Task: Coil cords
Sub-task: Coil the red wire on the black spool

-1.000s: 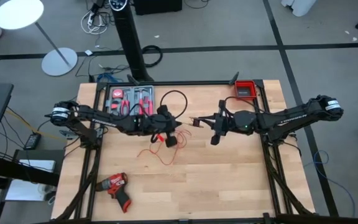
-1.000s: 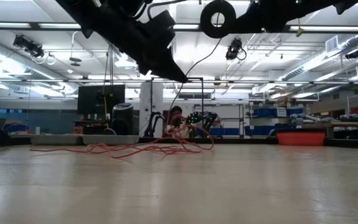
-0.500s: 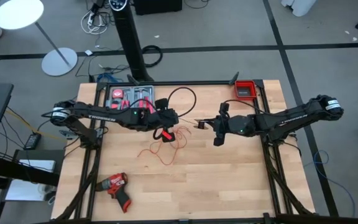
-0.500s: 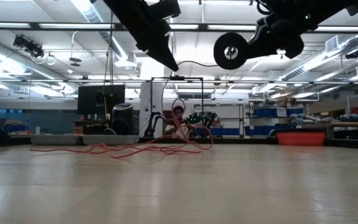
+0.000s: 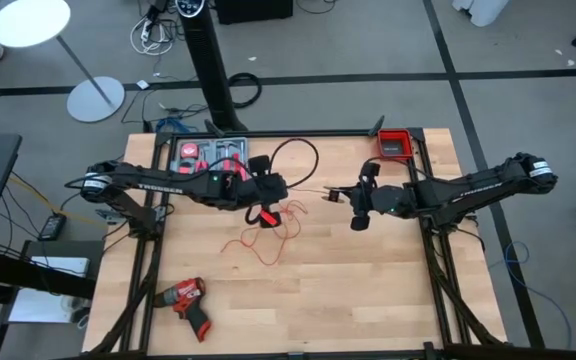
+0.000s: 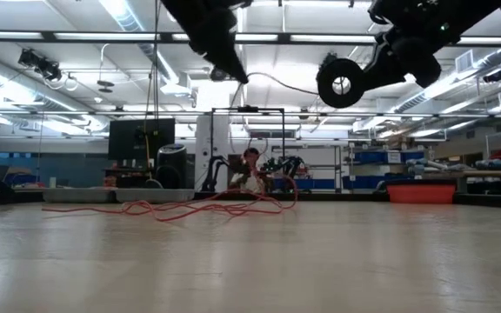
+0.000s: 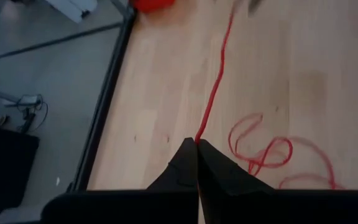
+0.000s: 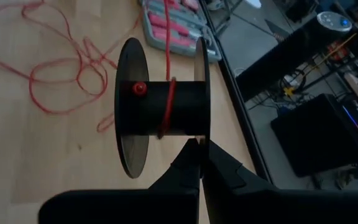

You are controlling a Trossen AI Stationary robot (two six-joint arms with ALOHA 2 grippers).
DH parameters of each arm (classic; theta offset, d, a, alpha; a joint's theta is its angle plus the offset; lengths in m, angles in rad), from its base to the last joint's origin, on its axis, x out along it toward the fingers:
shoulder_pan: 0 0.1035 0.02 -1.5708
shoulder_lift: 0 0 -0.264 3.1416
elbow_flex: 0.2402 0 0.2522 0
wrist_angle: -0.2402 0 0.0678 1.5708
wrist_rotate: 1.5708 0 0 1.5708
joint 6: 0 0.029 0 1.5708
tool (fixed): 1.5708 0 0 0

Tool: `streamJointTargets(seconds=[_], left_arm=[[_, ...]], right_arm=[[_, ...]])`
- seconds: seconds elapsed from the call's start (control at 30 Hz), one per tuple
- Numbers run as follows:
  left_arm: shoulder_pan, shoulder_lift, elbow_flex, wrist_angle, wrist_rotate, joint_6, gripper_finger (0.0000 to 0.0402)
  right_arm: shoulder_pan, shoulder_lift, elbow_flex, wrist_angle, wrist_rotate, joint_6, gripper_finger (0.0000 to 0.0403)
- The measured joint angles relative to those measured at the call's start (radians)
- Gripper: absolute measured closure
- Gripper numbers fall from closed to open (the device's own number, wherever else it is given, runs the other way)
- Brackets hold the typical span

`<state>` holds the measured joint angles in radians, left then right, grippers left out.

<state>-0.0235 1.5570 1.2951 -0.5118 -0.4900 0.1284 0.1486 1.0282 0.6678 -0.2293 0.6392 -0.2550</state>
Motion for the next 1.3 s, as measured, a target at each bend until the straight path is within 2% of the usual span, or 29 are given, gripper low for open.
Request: streamJointTargets(seconds=[0.47,0.67,0.8,1.1,1.3], left_arm=[[-0.021,0.000,0.045,0.245,-0.003,0.102,0.0401],[-0.025,0.000,0.045,0.334,-0.003,0.104,0.0401],[-0.024,0.012,0.045,0.376,-0.002,0.098,0.0401],[-0.031,0.063,0.044,0.425,0.005,0.085,0.0401],[-0.060,0.066,0.044,0.416,0.011,0.075,0.0401]], right_arm=[[-0.046,0.110,0.000,0.120,-0.003,0.000,0.0403],[-0.095,0.169,0.000,0.241,0.042,0.003,0.0403],[-0.133,0.218,0.004,0.383,0.059,0.002,0.0403],[-0.173,0.338,0.149,0.408,0.060,-0.012,0.0403],[-0.178,0.331,0.167,0.478,0.061,-0.048,0.0403]])
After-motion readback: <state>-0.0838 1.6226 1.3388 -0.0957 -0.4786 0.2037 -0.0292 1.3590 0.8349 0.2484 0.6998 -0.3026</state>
